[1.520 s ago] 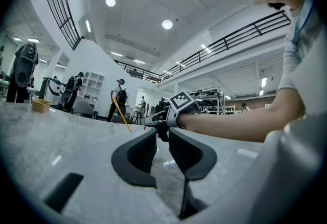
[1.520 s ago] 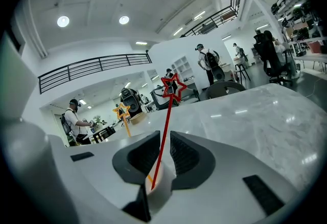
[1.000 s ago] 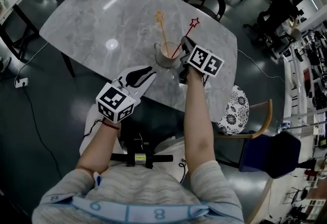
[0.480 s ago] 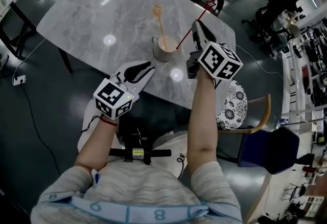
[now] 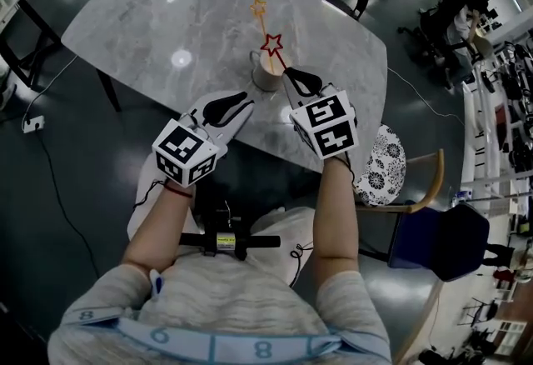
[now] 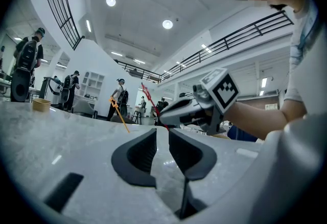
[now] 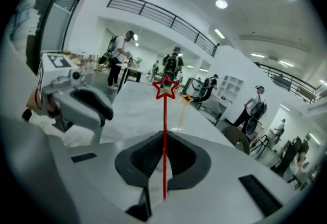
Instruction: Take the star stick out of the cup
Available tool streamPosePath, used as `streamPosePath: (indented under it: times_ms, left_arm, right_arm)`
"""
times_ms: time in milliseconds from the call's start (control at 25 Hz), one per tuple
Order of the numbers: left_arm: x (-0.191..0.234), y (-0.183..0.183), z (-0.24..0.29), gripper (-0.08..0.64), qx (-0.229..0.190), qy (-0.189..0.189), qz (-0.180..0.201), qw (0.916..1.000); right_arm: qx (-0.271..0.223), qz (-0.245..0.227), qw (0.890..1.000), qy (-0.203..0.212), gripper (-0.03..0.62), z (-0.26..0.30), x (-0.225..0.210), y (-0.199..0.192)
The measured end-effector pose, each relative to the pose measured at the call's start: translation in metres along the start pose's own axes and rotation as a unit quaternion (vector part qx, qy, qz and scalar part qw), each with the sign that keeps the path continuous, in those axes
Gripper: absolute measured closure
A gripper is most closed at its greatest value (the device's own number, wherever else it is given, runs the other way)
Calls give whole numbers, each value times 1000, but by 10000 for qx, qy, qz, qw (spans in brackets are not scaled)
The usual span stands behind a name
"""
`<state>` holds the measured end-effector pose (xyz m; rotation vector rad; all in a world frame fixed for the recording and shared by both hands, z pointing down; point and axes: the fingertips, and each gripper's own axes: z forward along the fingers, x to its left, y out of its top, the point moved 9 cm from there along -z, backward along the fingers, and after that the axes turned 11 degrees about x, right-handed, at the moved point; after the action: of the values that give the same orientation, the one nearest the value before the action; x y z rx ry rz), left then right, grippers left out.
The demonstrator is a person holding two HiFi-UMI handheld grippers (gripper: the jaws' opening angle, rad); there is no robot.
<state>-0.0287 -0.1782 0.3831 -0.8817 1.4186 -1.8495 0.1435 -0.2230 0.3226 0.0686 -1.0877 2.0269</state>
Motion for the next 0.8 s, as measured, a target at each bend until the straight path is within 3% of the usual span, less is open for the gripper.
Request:
streamPosePath:
  times_ms: [200,360,800]
  left_arm:
    - [-1,-2,-3,491,25,27,-15,10000]
    - [-1,-3,-4,491,68,41,-43,10000]
    - [1,-12,0,491,238,-13,-118,9996]
  right_arm:
    - [725,-1117,9902,410,571,35,39,-22]
    - [1038,-1493,9813,626,571,55,56,-39]
    - [721,-751,9894,1014,566,59,60,-51]
